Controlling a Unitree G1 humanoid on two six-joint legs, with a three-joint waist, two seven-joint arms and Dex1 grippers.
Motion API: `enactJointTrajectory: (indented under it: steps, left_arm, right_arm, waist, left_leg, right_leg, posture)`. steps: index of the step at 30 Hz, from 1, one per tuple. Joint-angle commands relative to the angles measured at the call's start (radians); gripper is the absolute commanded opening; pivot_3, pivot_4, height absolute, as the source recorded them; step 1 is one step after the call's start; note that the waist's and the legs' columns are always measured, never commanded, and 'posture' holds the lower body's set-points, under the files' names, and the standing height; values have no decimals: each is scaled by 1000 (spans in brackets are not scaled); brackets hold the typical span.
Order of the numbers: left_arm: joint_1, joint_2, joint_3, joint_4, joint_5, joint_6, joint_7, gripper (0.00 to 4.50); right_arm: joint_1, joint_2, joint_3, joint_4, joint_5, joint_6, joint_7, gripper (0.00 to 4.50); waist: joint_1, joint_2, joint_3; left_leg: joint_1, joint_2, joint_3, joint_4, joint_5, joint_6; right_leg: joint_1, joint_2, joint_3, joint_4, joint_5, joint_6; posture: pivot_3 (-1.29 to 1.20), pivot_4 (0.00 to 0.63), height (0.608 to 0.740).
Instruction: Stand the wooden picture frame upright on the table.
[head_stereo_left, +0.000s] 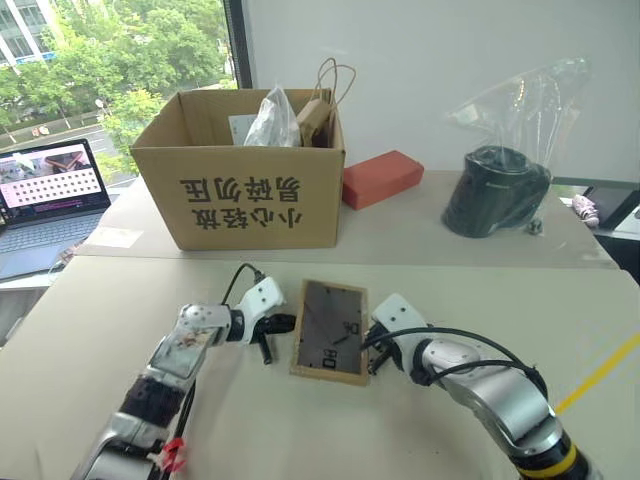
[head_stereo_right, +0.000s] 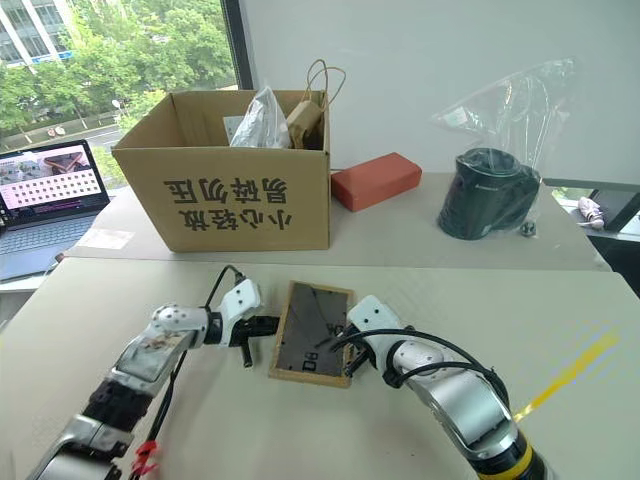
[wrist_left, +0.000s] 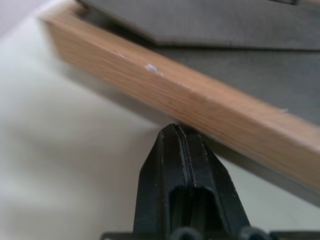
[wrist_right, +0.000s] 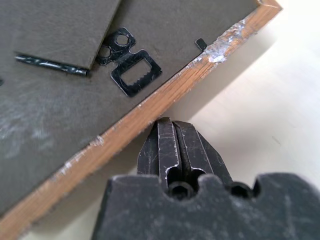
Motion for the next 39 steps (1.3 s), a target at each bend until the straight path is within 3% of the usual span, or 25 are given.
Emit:
enactJointTrajectory:
  steps: [1,11,15,20,25,28,30,33,36,39]
  left_arm:
    - [115,55,30,-122,-22,112,29,0]
    - [215,165,105,-136,-7,143,108,0]
    - [222,276,104,-44,50,59,108,0]
    - [281,353,144,-63,33,-36,85,0]
    - [420,364,247,-159,-8,-223,82,0]
    - [523,364,287,-156,23,-548,59,655]
    - [539,365,284,-75,99,-869,85,1447]
    - [483,354,270,105,211,-1259,164,2528]
    - [377,334,248,333,415,-1634,280,3603]
    - [278,309,241,500,607,-1825,384,4428]
  right_arm:
    - [-37,25,47,-31,19,-36,59,35]
    - [-39,10,46,1,-7,-41,108,35]
    - [-30,1,44,-4,-3,-39,121,35]
    - [-14,-1,52,-29,21,-35,152,35]
    - [11,-26,36,-41,56,-77,229,35]
    - [21,-68,41,-12,55,-126,284,0]
    - [19,-83,52,13,45,-152,307,0]
    - [12,-85,59,41,35,-168,321,0]
    - [-2,-78,65,57,29,-166,326,0]
    - [-11,-71,69,61,25,-160,327,0]
  waist:
    - [-1,0,0]
    - [-2,0,0]
    - [-4,0,0]
    - [-5,1,0]
    - [-4,1,0]
    - [2,1,0]
    - [12,1,0]
    - [29,1,0]
    - [35,1,0]
    - [36,1,-1]
  left_leg:
    - [0,0,0,0,0,0]
    - [2,0,1,-1,0,0]
    - [3,1,1,-2,0,0]
    - [6,2,2,-4,0,0]
    - [6,2,3,-6,0,0]
    - [3,2,3,-5,0,0]
    - [1,2,3,-4,0,0]
    - [1,2,3,-4,0,0]
    - [0,2,3,-4,0,0]
    - [1,2,3,-4,0,0]
  right_leg:
    - [0,0,0,0,0,0]
    - [0,0,0,0,0,0]
    - [0,1,1,1,0,0]
    - [0,1,2,1,0,0]
    - [-1,1,3,1,-1,-1]
    - [-1,1,2,0,-1,-2]
    - [-2,1,2,-1,1,-5]
    - [-3,1,2,-2,2,-6]
    - [-2,1,1,-3,1,-4]
    - [0,1,1,-3,0,-1]
  posture:
    - [0,150,740]
    - [0,150,740]
    - [0,150,740]
    - [0,150,740]
    - [0,150,740]
    - [0,150,740]
    - [0,150,740]
    - [0,150,740]
    - [0,150,740]
    - [0,150,740]
